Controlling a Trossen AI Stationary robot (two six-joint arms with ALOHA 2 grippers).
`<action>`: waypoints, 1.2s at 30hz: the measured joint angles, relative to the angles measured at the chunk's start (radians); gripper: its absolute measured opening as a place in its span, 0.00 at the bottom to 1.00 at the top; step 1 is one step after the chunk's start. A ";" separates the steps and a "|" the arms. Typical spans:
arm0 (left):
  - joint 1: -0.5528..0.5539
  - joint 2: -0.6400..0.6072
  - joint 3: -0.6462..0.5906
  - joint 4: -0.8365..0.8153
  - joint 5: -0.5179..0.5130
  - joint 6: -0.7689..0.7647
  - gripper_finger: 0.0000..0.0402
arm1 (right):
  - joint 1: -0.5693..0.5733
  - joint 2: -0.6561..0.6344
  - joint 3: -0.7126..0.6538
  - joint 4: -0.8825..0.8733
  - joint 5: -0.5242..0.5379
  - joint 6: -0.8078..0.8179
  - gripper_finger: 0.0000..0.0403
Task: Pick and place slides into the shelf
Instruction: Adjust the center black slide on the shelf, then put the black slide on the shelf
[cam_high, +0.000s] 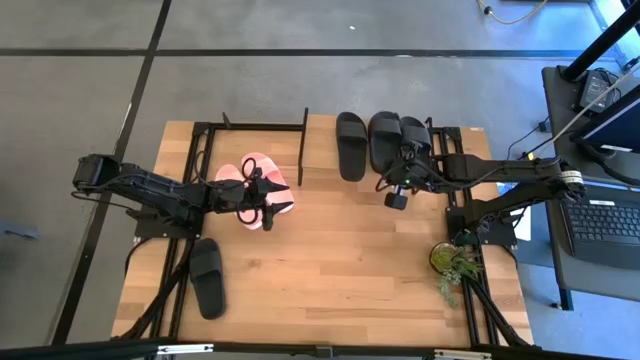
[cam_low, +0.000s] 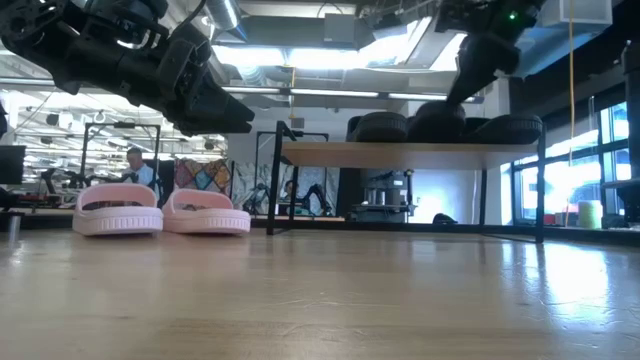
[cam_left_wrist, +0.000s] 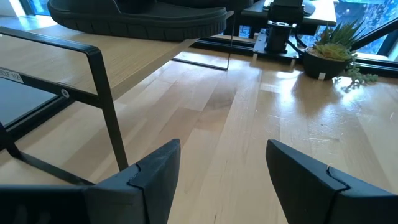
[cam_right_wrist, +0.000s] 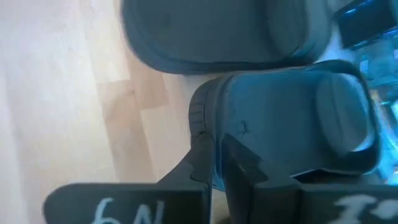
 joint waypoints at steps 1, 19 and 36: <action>0.000 0.000 0.000 -0.001 0.000 0.000 0.57 | 0.000 0.000 0.000 -0.008 -0.019 0.009 0.06; 0.000 0.000 0.000 -0.004 0.000 0.000 0.57 | 0.044 0.000 0.000 -0.024 -0.032 0.115 0.13; 0.000 0.000 0.001 -0.013 0.000 -0.003 0.57 | 0.043 0.001 0.000 -0.024 -0.039 0.135 0.27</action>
